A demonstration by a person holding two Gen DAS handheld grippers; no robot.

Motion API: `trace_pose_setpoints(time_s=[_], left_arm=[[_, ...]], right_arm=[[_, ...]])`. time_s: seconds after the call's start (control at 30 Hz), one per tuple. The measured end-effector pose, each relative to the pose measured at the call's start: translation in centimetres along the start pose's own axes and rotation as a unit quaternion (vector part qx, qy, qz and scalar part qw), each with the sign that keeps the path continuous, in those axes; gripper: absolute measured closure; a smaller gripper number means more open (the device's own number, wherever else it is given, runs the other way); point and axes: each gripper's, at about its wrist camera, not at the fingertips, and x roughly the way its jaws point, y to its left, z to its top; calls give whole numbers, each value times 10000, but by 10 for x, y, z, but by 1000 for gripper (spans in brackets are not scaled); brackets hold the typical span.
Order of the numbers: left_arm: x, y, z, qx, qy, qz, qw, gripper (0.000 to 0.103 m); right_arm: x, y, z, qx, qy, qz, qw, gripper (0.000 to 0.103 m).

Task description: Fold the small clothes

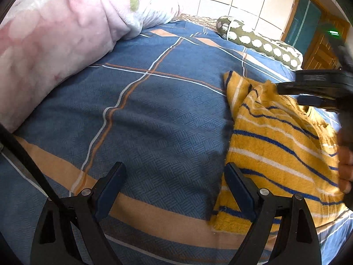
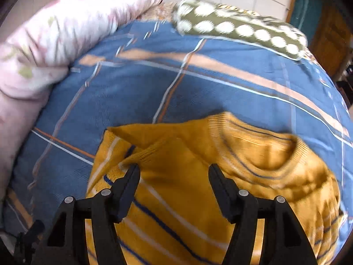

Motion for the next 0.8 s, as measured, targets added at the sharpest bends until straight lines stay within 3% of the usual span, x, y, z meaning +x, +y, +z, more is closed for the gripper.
trace_pose_setpoints(time_s=[0.23,0.33,0.43,0.5,0.57,0.67,0.8], left_arm=[[-2,0,-2,8,-55,143,9999,13],[-9,-1,-4,24,-169,167,9997,13],[-23,-7,-8,135,-448,234,9986,13],[-36,-13,-12,218,-644,226,9974,13],[-52,-22,-19,260,-757,69,9968,13],[-73,-34,-30,197,-748,-350,9964,13],[-89,-54,-51,224,-684,-694,9950,13]], right_arm=[[-77,-50,-49,104,-428,107,9990,34],[-99,-98,-89,494,-376,396,9973,34],[-107,-148,-124,993,-260,221,9945,34],[-115,-194,-147,1533,-297,116,9877,37],[-135,-237,-172,2237,-535,568,9715,41],[-166,-270,-204,2610,-843,285,9612,35],[-177,-292,-240,2960,-963,754,9473,35]])
